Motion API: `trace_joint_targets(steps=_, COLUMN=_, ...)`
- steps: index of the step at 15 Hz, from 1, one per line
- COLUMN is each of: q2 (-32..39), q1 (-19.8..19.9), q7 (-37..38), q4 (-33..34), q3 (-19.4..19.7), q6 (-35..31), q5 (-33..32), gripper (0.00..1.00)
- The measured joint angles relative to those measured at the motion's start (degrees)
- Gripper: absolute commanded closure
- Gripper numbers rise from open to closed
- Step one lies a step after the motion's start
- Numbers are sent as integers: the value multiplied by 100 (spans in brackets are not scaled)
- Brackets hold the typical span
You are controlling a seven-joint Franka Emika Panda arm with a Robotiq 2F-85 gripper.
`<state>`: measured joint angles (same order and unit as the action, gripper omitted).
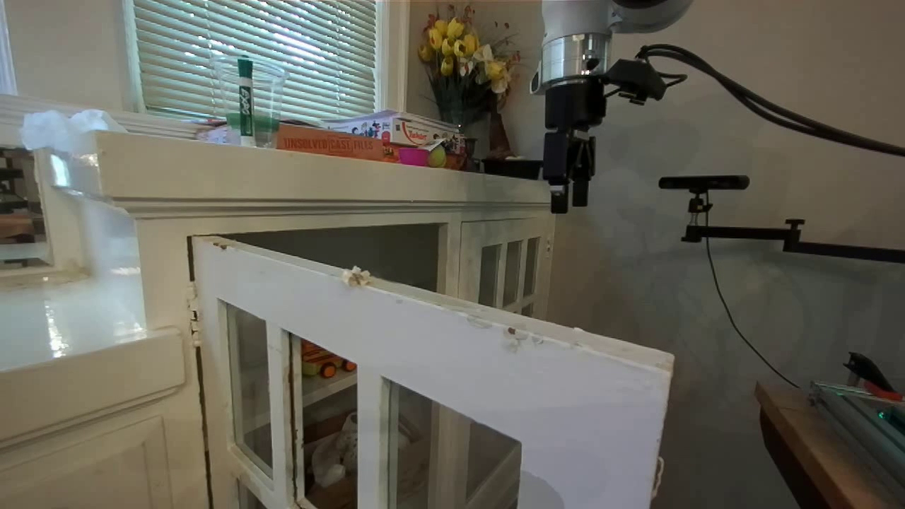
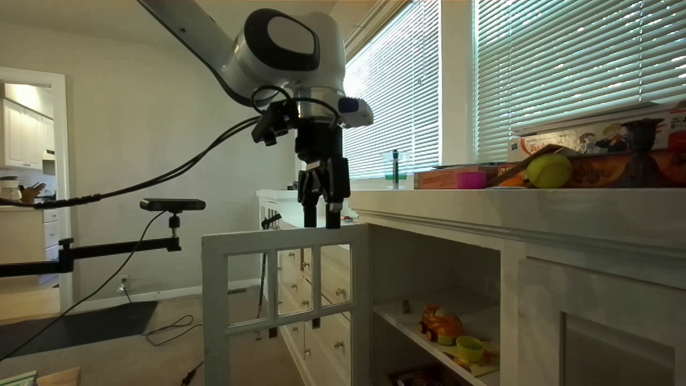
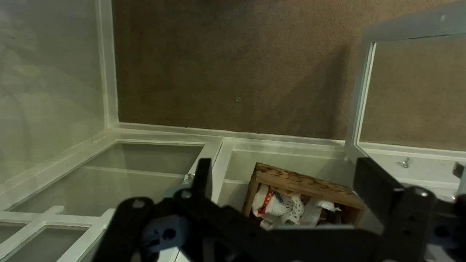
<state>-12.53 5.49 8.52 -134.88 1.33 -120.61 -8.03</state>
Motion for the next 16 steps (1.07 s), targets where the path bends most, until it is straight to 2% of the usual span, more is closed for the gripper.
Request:
trace_joint_targets(steps=9, q2=49, q1=-1, q7=0, q4=-8, q3=9, q6=-81, q5=-7, gripper=0)
trace_joint_targets(steps=16, q2=678, q1=23, q7=0, q4=-27, q3=137, q6=-614, q5=-149, gripper=0)
